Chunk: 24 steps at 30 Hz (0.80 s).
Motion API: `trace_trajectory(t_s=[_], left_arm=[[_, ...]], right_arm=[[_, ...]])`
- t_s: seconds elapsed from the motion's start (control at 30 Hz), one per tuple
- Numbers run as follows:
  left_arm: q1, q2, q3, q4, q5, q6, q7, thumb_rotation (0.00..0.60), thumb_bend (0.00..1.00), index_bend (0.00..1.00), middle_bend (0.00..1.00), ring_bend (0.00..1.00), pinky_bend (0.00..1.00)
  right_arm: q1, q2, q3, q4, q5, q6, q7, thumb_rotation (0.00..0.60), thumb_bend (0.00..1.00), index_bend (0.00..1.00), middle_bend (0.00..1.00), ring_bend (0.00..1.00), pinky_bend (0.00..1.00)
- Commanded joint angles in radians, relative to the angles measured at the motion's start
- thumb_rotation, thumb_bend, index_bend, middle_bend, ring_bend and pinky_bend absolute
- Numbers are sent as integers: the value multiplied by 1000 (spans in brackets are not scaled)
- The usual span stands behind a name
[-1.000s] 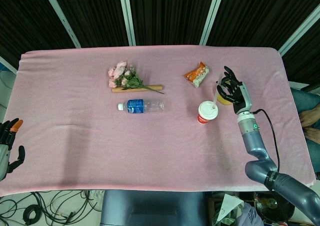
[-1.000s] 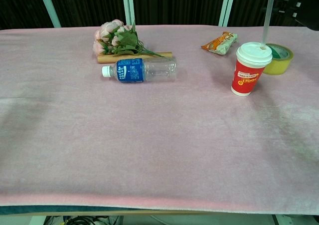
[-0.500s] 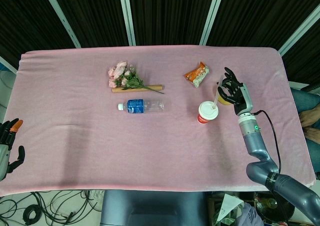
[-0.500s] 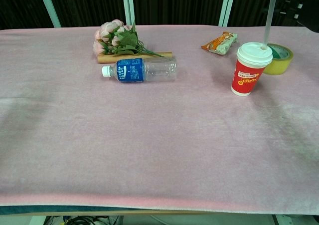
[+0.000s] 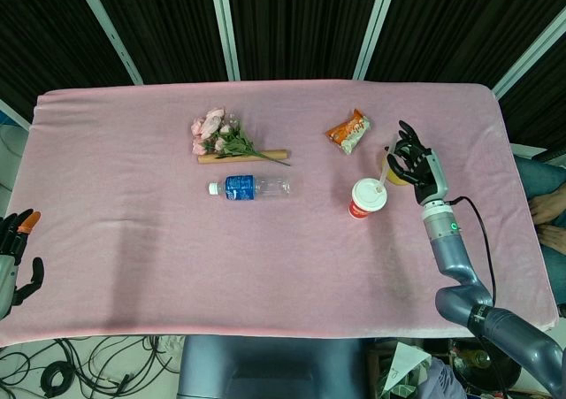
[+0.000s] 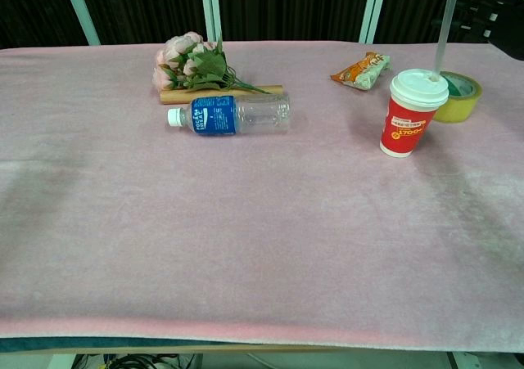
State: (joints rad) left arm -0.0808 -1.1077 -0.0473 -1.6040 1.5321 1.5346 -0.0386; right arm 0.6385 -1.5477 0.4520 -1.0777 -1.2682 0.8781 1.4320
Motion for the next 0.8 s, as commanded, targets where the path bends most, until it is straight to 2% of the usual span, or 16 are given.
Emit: trace_trajectory(t_s=[0.03,0.8], left_arm=[[0,0,0,0,0,-1,0,600,620,56,37,0,0],[0,0,0,1,-1,-2,2,600,620,56,37,0,0]], right_arm=[[-1,-5,-2,7,-1,5,10,600,357,653,41,35,208],[-15,-64,-74,97,-65,48,95,600,363,654,41,35,208]])
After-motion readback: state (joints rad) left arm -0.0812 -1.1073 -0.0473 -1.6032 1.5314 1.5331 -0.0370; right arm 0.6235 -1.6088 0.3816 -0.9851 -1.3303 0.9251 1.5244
